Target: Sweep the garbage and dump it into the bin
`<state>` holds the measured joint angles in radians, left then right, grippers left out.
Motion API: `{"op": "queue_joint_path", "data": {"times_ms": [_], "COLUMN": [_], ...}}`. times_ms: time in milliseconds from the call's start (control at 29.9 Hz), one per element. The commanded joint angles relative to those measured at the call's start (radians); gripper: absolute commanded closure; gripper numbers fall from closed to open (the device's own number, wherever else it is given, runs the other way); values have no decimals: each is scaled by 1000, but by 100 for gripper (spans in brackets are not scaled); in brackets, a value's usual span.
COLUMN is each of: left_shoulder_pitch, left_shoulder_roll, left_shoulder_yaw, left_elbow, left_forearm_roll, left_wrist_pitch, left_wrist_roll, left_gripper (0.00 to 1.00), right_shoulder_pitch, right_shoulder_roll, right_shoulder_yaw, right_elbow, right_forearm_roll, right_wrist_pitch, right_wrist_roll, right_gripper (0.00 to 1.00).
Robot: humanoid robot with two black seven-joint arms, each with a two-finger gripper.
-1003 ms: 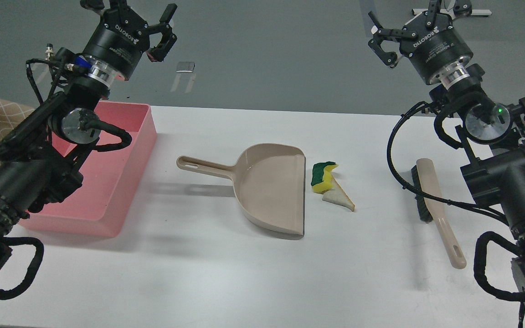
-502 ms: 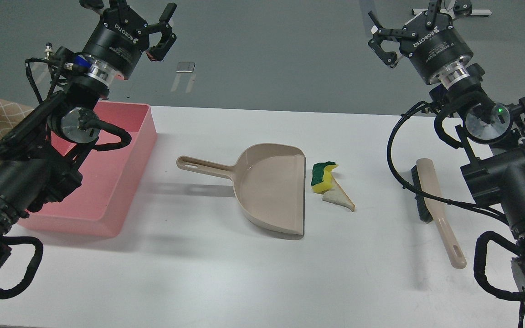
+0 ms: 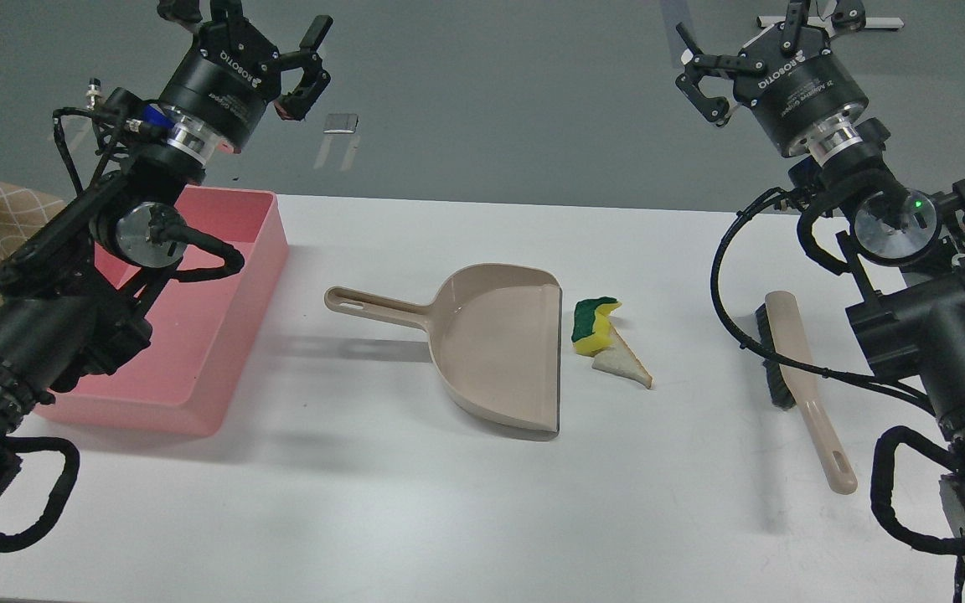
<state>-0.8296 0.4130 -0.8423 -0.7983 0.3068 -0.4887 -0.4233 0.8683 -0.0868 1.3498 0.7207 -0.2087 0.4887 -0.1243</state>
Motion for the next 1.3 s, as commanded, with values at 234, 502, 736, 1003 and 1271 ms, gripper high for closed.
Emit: {"op": "queue_joint_path", "data": {"times_ms": [234,502,736,1003,1271], "left_shoulder_pitch": [26,53,135,262,374], "left_shoulder_roll": [90,201,216,221,214], "left_shoulder_yaw": [93,224,236,261,262], "left_elbow": [-251,-545,-662,-729,-814], "left_forearm_roll": [100,100,103,187,310], "left_wrist_pitch": [269,633,794,910,977], "left_wrist_roll": [3,5,5,3,1], "left_gripper": [2,2,2,2,2], "right_shoulder_pitch": [-8,-9,-12,-12,-12], "right_shoulder_roll": [-4,-7,-7,-7,-5], "right_shoulder_yaw": [-3,-3,-9,-23,-23], "right_elbow": [6,8,6,11,13], "right_forearm_roll": [0,0,0,0,2], "right_wrist_pitch": [0,0,0,0,0], "right_wrist_roll": [0,-5,-6,-6,-6], "right_gripper": [0,0,0,0,0]}}
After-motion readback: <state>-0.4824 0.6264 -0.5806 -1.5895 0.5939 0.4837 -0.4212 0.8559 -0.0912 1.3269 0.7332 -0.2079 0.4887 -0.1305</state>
